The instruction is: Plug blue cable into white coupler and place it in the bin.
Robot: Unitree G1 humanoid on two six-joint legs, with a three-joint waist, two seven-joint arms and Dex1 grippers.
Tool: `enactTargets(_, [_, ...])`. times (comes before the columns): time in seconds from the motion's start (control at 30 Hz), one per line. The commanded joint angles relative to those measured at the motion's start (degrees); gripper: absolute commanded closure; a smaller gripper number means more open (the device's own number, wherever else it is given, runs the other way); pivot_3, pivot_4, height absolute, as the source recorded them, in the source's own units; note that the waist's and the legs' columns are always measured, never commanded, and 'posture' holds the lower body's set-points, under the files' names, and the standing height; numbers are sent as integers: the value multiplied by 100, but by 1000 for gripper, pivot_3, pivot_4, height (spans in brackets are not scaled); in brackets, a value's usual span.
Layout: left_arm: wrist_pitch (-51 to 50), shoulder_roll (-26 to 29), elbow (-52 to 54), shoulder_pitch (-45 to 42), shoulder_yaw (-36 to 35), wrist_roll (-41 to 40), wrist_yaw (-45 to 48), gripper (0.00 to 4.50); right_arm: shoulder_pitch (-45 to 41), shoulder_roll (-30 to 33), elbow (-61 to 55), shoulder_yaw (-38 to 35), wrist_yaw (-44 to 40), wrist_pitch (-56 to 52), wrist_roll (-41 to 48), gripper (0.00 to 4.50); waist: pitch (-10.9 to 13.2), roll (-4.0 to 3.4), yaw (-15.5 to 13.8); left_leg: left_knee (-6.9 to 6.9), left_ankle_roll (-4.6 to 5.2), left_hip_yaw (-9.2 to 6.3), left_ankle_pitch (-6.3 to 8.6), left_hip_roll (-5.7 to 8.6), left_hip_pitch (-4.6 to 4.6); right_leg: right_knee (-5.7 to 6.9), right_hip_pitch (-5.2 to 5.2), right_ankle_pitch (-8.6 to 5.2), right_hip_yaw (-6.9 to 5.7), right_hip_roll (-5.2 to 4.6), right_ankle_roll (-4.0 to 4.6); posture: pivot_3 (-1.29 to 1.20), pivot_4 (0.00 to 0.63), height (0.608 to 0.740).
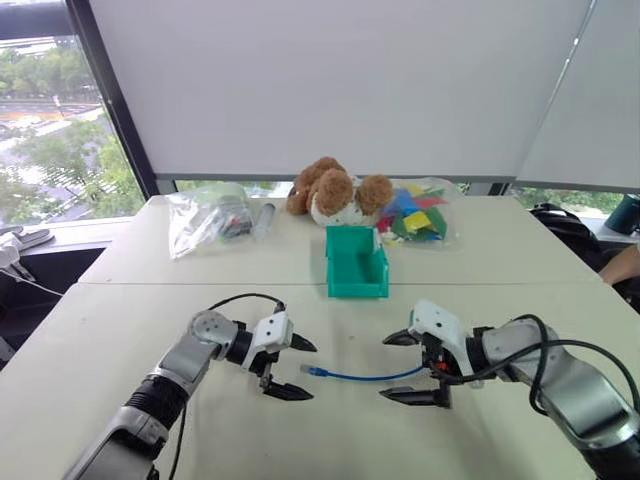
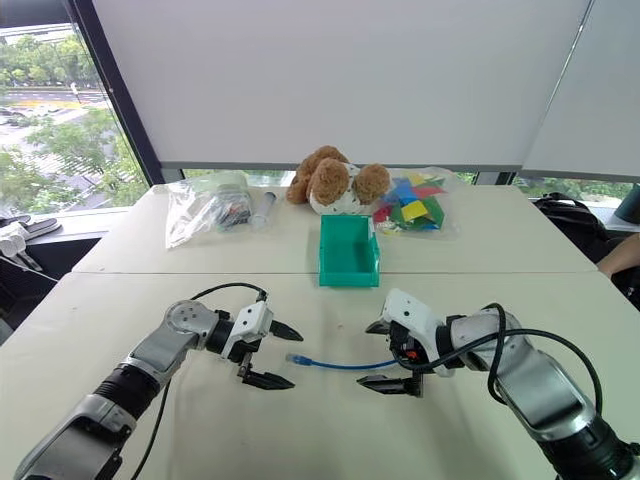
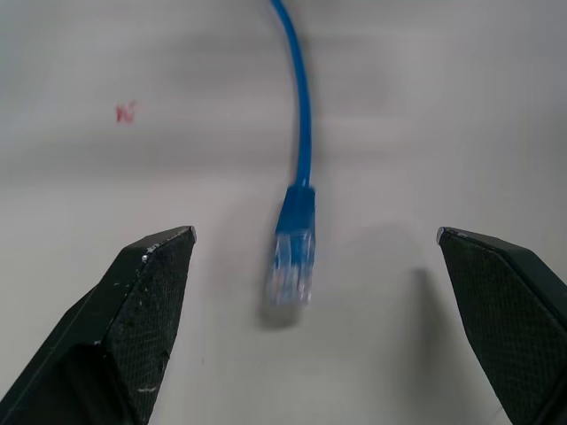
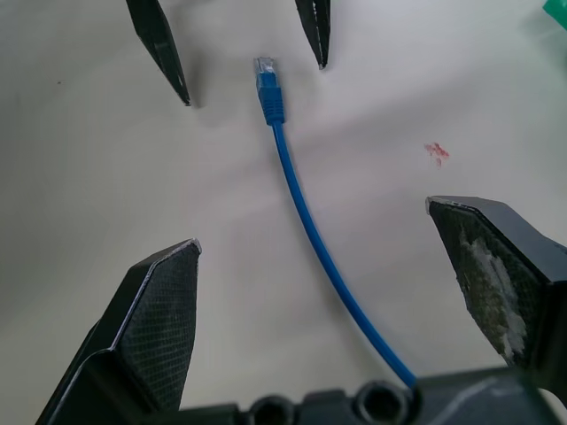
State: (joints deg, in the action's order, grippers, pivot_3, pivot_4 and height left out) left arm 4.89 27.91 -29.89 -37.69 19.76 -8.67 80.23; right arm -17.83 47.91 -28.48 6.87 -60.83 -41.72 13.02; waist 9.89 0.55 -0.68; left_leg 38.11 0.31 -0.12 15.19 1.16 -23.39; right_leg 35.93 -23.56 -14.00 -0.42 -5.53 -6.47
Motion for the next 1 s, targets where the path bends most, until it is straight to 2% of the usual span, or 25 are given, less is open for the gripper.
enactTargets(0.03, [302,-61,-282,-150,-40,146,95,0,52,24,-385,-238,242,-186,197,32,0,1,-3,0,0,0,0,1,0,0,0,0,0,-1,0,0,150,740])
enactTargets(0.07, [338,-72,-345,-161,-50,171,115,0,64,23,-430,-250,292,-229,235,32,0,1,-5,0,0,0,0,1,0,-1,1,0,0,-2,0,0,150,740])
enactTargets(0.1, [376,-75,-396,-164,-54,197,134,246,66,23,-467,-256,335,-263,265,9,0,1,-7,1,0,0,0,1,0,-1,2,0,0,-2,0,0,150,740])
enactTargets(0.2, [477,-87,-485,-157,-61,255,168,1267,56,63,-513,-245,420,-301,332,0,0,1,-3,1,1,-1,1,1,0,0,2,0,0,-2,-1,0,150,740])
enactTargets(0.23, [498,-93,-492,-149,-67,264,177,1884,54,79,-521,-241,439,-304,348,0,0,1,-3,1,1,-1,1,1,0,0,1,0,-1,-2,-1,0,150,740])
enactTargets(0.4, [540,-201,-399,-47,-74,253,152,4411,-5,164,-468,-209,496,-255,386,0,0,1,-5,1,2,-1,1,1,0,0,2,1,-1,-2,-3,0,150,740])
enactTargets(0.53, [417,-209,-149,-94,-215,152,62,4469,43,110,-552,-392,590,-402,592,0,0,1,-9,2,2,-1,1,1,-1,-1,4,1,-1,-2,-3,0,150,740])
enactTargets(0.77, [-236,-372,595,-464,-967,-377,-681,4469,464,-440,-1055,-1620,1092,-1607,2028,0,2,5,-13,2,2,-10,1,1,-5,0,3,2,-3,-4,-4,0,150,740])
enactTargets(0.9, [-564,-436,1097,-528,-1237,-589,-1014,4469,419,-1303,-1119,-2170,1916,-2482,2967,0,1,5,10,2,2,-11,1,0,-3,0,4,2,-2,-3,-5,0,150,740])
enactTargets(1.0, [-722,-456,1321,-542,-1310,-647,-1176,4469,-2,-2364,-727,-2369,2918,-3029,3313,0,0,3,28,1,1,-10,1,-4,-2,8,-1,3,-1,0,-5,0,150,740])
